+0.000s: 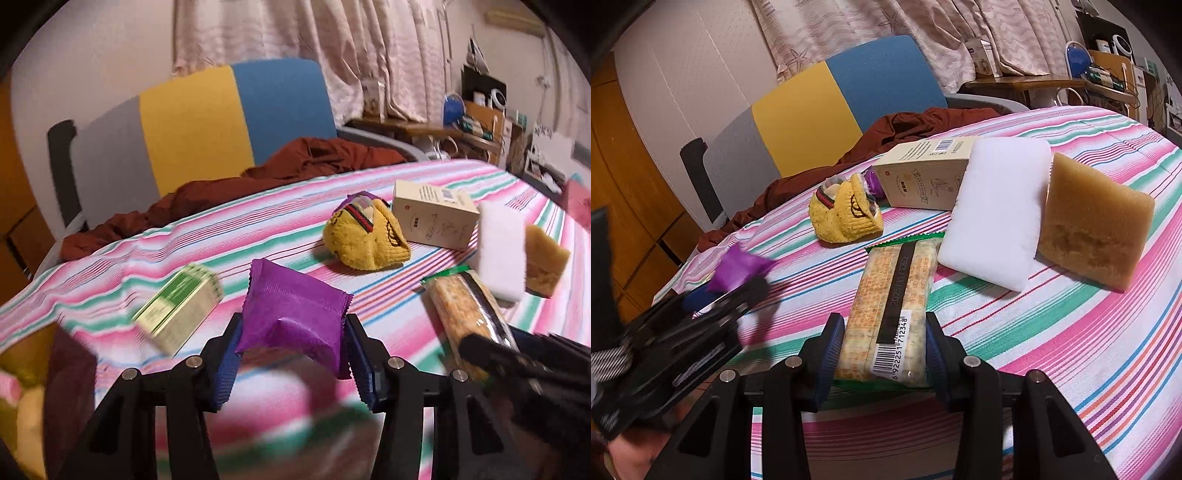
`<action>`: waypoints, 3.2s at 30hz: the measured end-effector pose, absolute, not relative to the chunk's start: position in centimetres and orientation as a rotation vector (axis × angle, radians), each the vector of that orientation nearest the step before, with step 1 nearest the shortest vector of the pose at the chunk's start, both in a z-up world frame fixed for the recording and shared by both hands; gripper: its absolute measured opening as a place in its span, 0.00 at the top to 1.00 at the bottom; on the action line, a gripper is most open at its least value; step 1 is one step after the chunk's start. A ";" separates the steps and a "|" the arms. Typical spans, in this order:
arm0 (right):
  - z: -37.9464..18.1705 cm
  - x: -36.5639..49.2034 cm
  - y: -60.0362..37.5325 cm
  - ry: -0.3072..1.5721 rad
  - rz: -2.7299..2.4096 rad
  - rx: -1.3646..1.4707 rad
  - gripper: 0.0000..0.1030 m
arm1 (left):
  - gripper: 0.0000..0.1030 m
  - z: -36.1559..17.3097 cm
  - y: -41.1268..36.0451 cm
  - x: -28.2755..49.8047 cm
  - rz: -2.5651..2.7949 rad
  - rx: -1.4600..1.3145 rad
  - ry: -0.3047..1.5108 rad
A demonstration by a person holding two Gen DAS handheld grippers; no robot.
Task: Organize objects
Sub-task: 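Grasp the purple packet with the left tool while the right tool holds the crackers, then carry the purple packet and cracker packet to the gold tray and release them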
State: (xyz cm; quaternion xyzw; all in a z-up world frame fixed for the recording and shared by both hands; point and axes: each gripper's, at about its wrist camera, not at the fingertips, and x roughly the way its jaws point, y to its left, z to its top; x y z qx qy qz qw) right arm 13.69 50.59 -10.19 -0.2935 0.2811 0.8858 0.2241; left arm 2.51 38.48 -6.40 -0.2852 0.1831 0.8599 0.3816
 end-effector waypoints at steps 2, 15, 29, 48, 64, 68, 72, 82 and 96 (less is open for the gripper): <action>-10.1 13.5 50.4 0.754 2.446 -0.815 0.58 | 0.48 -6.1 37.2 3.1 2.216 -0.705 0.440; -9.3 13.2 46.9 0.645 2.542 -0.859 0.61 | 0.48 -5.9 30.7 5.5 2.293 -0.683 0.333; -8.1 14.5 41.2 0.692 2.608 -0.839 0.62 | 0.48 -3.9 24.1 8.3 2.262 -0.677 0.189; -2.4 10.7 30.0 0.829 2.903 -0.957 0.62 | 0.47 -2.7 10.2 -1.6 2.418 -1.000 -0.367; -2.5 6.5 22.0 0.608 2.913 -1.243 0.62 | 0.39 -5.1 5.2 -9.3 2.467 -1.270 -0.484; -2.7 5.8 21.3 0.534 2.906 -1.264 0.62 | 0.25 -5.4 4.3 -8.9 2.458 -1.284 -0.526; -2.9 5.2 20.9 0.477 2.892 -1.278 0.62 | 0.19 -4.6 2.5 -7.3 2.512 -1.221 -0.596; -3.8 4.5 20.9 0.482 2.847 -1.304 0.60 | 0.04 -3.5 -0.6 -3.3 2.689 -1.112 -0.655; -2.4 7.1 22.8 0.522 2.862 -1.121 0.54 | 0.01 -3.2 0.9 -1.3 2.687 -1.095 -0.559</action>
